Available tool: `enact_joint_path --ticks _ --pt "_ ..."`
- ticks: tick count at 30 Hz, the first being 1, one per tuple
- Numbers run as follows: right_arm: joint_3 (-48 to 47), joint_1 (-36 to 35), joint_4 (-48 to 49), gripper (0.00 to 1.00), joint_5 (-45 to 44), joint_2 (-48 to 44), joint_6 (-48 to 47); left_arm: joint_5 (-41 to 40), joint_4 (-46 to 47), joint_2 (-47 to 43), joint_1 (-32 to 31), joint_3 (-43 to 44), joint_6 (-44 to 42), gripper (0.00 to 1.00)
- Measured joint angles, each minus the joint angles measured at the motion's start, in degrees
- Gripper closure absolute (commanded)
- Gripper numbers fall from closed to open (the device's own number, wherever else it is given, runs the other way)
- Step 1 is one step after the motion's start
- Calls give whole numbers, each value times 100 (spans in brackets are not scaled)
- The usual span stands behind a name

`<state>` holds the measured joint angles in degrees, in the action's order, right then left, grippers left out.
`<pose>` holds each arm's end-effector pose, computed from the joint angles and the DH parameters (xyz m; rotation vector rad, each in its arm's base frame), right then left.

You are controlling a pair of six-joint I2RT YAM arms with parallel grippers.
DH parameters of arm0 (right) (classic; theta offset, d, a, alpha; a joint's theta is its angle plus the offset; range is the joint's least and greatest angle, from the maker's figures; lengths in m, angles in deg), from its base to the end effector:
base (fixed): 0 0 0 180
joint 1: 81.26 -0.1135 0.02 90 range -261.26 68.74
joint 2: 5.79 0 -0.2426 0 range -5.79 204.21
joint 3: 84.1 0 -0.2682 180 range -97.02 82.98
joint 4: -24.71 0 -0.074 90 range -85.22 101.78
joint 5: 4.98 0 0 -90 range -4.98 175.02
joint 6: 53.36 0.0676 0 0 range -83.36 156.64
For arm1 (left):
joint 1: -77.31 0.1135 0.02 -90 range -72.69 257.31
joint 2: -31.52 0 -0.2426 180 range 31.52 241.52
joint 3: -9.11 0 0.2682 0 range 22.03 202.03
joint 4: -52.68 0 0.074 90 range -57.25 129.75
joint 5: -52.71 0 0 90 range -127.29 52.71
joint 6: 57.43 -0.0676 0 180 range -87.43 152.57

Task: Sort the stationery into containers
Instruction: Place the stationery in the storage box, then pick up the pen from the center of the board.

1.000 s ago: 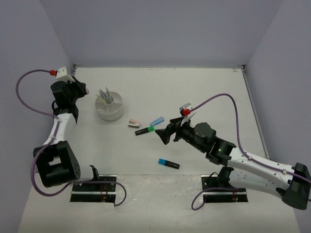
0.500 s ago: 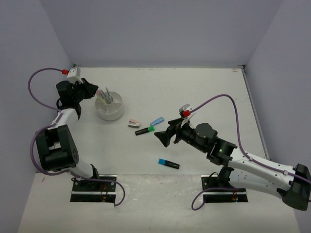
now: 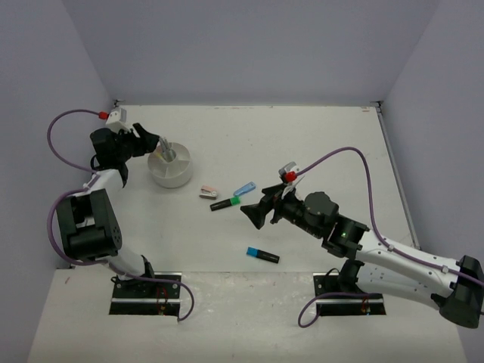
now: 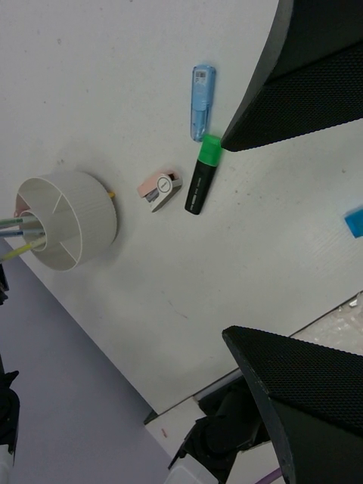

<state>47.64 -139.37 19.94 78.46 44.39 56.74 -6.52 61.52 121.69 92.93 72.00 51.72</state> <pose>0.1507 0.2276 0.2744 -0.4916 1.7046 0.9153 0.3795 0.0702 0.1914 -0.2022 1.8712 -0.5487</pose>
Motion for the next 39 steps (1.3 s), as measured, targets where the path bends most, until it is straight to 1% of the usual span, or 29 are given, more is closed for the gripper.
enact_joint_path --ticks 3,5,7,9,11,12,15,17,20,22,24,28,32,36,39 --pt "-43 0 -51 1 -193 194 143 -139 -52 -93 0 -9 125 2" --pt "-197 6 -222 1 -507 516 399 -482 -235 -306 0 -10 317 0" --pt "-647 57 -747 1 -860 1122 836 -1051 -685 -727 0 6 635 0" --pt "-1660 176 -1635 3 -1217 2067 1449 -1677 -1349 -1295 0 105 989 0" --pt "-2940 320 -2441 13 -1392 3181 2100 -2265 -2093 -1860 1 407 1353 0" --pt "-3551 380 -2785 15 -1460 3695 2421 -2497 -2376 -2112 2 556 1508 0" --pt "-4964 543 -3910 20 -1549 4944 3451 -2740 -2807 -2855 8 719 1694 0" --pt "-5489 642 -4534 22 -1533 5540 4139 -2685 -2918 -3377 7 580 1694 0" --pt "-5639 799 -5172 26 -1436 6081 5065 -2409 -3061 -4076 5 130 1522 0" --pt "-5645 897 -5544 28 -1368 6337 5544 -2166 -3152 -4287 -16 -101 1345 0" --pt "-5743 981 -5830 29 -1330 6571 5868 -1958 -3217 -4295 -114 -267 1171 0" --pt "-6087 1119 -6038 32 -1199 7000 6281 -1592 -3337 -4197 -455 -649 894 0" --pt "-6373 1224 -6089 33 -1143 7377 6471 -1329 -3355 -4230 -688 -919 713 0" --pt "-6485 1283 -6222 34 -1088 7624 6616 -1112 -3334 -4228 -725 -950 639 0" --pt "-6621 1292 -6305 40 -1075 7724 6670 -965 -3300 -4228 -745 -956 611 0"
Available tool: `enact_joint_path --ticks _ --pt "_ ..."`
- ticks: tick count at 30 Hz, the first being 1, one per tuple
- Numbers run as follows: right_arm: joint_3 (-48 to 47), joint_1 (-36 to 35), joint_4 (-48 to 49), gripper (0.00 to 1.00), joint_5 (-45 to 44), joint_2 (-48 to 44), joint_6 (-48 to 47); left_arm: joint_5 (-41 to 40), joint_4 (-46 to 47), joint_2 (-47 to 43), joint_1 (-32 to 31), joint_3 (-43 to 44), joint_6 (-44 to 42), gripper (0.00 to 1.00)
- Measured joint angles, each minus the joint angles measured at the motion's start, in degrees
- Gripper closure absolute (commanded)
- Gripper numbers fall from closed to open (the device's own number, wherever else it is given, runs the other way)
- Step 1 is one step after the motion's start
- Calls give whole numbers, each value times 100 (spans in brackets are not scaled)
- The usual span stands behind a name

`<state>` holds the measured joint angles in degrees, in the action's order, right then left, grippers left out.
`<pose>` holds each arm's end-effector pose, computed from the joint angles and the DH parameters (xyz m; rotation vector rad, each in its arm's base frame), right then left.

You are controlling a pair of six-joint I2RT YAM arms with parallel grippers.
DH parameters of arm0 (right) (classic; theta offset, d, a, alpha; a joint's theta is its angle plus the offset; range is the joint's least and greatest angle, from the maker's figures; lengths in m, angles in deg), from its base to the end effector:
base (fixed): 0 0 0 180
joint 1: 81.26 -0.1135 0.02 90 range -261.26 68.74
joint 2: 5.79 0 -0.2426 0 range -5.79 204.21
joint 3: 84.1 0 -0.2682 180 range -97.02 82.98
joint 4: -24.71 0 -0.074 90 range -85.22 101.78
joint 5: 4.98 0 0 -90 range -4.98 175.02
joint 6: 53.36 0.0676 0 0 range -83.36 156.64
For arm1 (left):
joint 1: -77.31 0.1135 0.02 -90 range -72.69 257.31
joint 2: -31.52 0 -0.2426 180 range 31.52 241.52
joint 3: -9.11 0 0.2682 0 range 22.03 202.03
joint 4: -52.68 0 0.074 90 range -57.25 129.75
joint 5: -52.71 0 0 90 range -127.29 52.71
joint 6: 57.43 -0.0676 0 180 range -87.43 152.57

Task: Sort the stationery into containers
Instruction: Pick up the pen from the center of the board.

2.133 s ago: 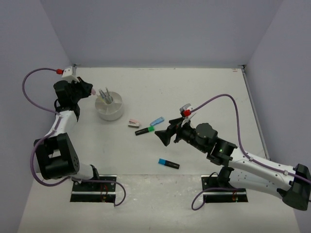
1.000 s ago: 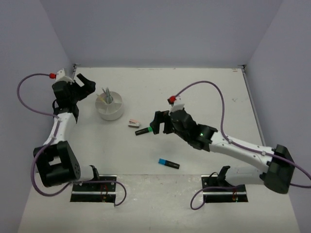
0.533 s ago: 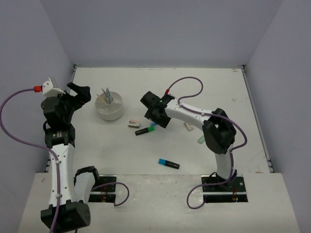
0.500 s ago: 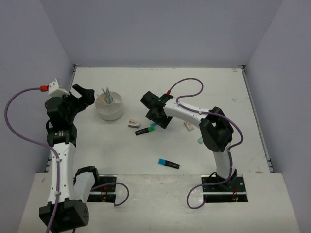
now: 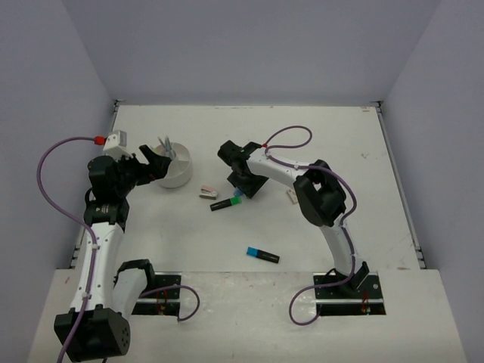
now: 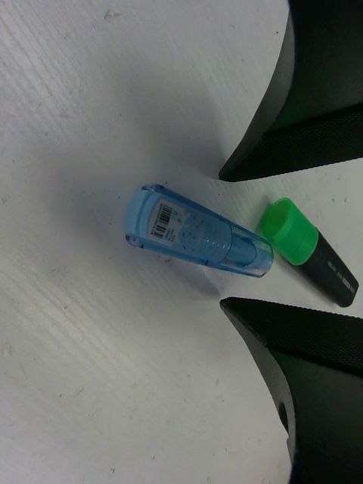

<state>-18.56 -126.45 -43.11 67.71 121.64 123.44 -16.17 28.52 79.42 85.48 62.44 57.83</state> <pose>0.3321 0.3058 0.1092 1.0270 2.6061 0.0326 0.2550 0.0120 0.2749 -0.3026 1.8886 -0.5514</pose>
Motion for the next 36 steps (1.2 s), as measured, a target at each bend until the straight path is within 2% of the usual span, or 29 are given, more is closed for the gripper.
enact_joint_path --ticks 2,4,9,10,11,14,20,23,27,29,33,36 --pt "-92 0 -32 46 2 65 26 64 3 0 -14 -3 -27 0" --pt "-105 10 -59 60 13 76 45 86 3 0 -66 -5 -52 0" --pt "2 24 -97 65 24 44 88 113 -24 8 -259 -5 -104 0" --pt "35 26 -76 71 28 27 81 128 -36 14 -282 -5 -107 0" --pt "122 26 -26 74 32 -25 57 140 -47 22 -300 -5 -107 0" --pt "518 33 138 100 51 -248 43 172 -86 39 -331 -3 -110 0" --pt "1548 65 793 100 18 -887 -259 281 -124 102 -622 19 -97 0" --pt "2095 68 1327 100 -100 -1276 -928 429 20 315 -1082 17 -1 0" --pt "2925 19 2130 100 -408 -2136 -2257 1313 992 737 -1674 -164 498 0" --pt "3627 -179 3044 100 -528 -2986 -3327 1748 1635 904 -1849 -338 897 0" --pt "4631 -1077 4386 100 -288 -4803 -5191 2158 2385 1064 -2363 -462 1389 0" --pt "5018 -1585 5091 100 73 -5664 -6047 2239 2883 1168 -2917 -451 1575 3"
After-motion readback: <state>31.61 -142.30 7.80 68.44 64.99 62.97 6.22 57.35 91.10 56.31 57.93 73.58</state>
